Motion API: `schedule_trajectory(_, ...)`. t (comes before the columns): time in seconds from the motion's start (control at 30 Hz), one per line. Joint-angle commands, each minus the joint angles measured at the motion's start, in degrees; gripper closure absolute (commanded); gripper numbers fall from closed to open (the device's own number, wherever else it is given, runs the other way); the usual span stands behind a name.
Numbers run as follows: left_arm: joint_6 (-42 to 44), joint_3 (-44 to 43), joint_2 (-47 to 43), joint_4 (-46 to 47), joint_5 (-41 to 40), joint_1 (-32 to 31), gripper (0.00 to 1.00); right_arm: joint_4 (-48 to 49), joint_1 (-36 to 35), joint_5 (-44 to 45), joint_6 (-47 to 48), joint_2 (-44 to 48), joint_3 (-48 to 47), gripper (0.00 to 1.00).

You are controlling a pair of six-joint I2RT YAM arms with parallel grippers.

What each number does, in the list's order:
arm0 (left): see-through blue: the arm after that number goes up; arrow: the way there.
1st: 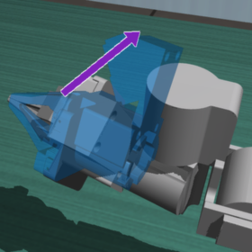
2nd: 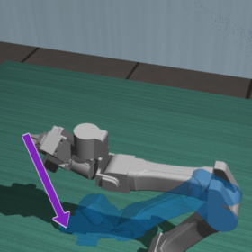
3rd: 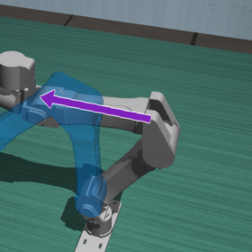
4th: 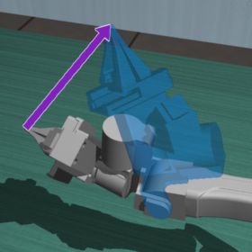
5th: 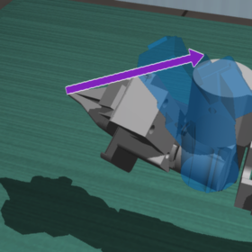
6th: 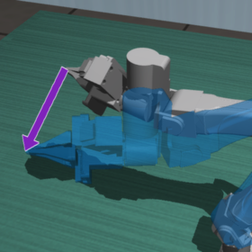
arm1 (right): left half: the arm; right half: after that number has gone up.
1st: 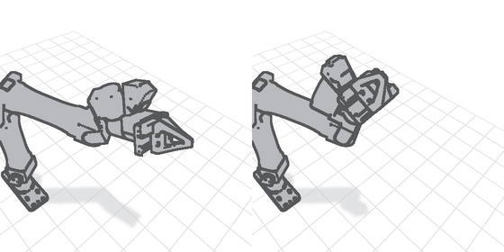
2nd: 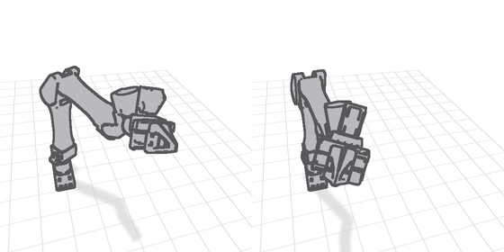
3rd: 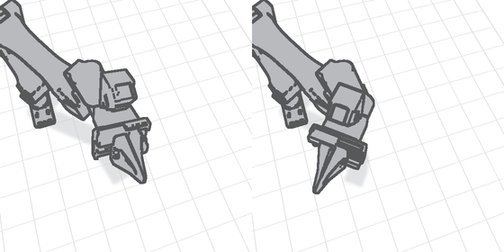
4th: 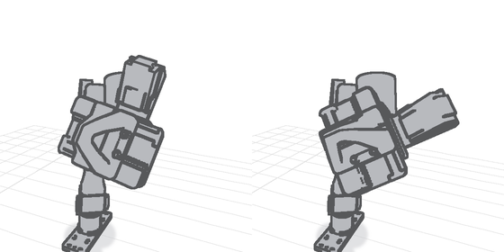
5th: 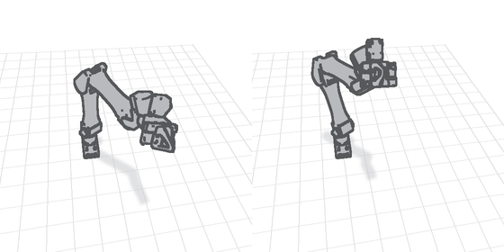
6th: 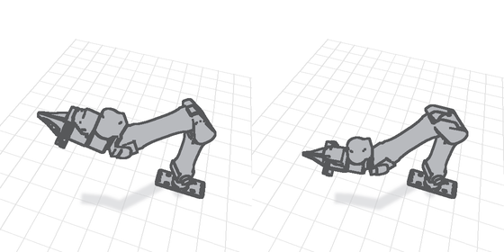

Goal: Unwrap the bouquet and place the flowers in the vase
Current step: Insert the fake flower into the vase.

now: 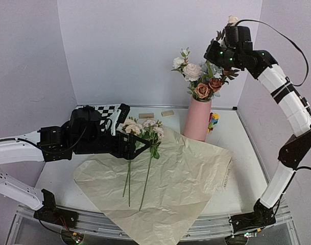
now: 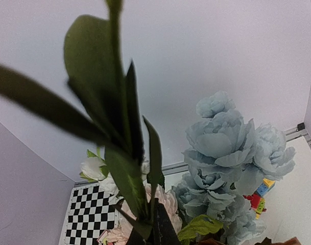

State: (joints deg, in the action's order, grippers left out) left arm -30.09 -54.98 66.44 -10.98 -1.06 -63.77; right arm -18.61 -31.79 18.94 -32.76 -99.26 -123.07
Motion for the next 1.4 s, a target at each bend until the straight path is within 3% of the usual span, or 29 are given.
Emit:
schedule_trajectory(0.0,0.12,-1.26,0.47,1.44,0.7,-0.22,0.06,1.54,0.12,2.45,1.29,-0.93,-1.46,1.0)
schedule_trajectory(0.37,0.38,-0.97,1.11,1.4,0.62,-0.22,0.06,1.55,0.19,2.93,2.93,-1.96,-1.36,1.0)
schedule_trajectory(0.57,0.02,-0.35,0.31,1.41,0.56,-0.22,0.06,1.76,0.21,5.23,8.64,-2.35,0.15,1.0)
schedule_trajectory(1.0,0.03,-0.17,0.27,1.43,0.35,-0.22,0.06,4.62,0.24,3.06,12.02,-0.9,12.67,1.0)
schedule_trajectory(1.23,0.11,-0.43,0.49,1.42,0.36,-0.22,0.06,6.12,0.22,2.41,12.85,0.31,14.19,0.9)
schedule_trajectory(1.27,0.11,-0.45,0.45,1.41,0.31,-0.22,0.06,6.24,0.21,2.08,13.1,0.72,13.64,0.85)
schedule_trajectory(1.33,0.12,-0.35,0.41,1.38,0.25,-0.22,0.06,6.71,0.23,1.0,13.75,1.88,12.63,0.63)
schedule_trajectory(1.37,0.1,-0.33,0.31,1.38,0.2,-0.22,0.06,6.98,0.23,0.57,14.01,2.47,12.19,0.58)
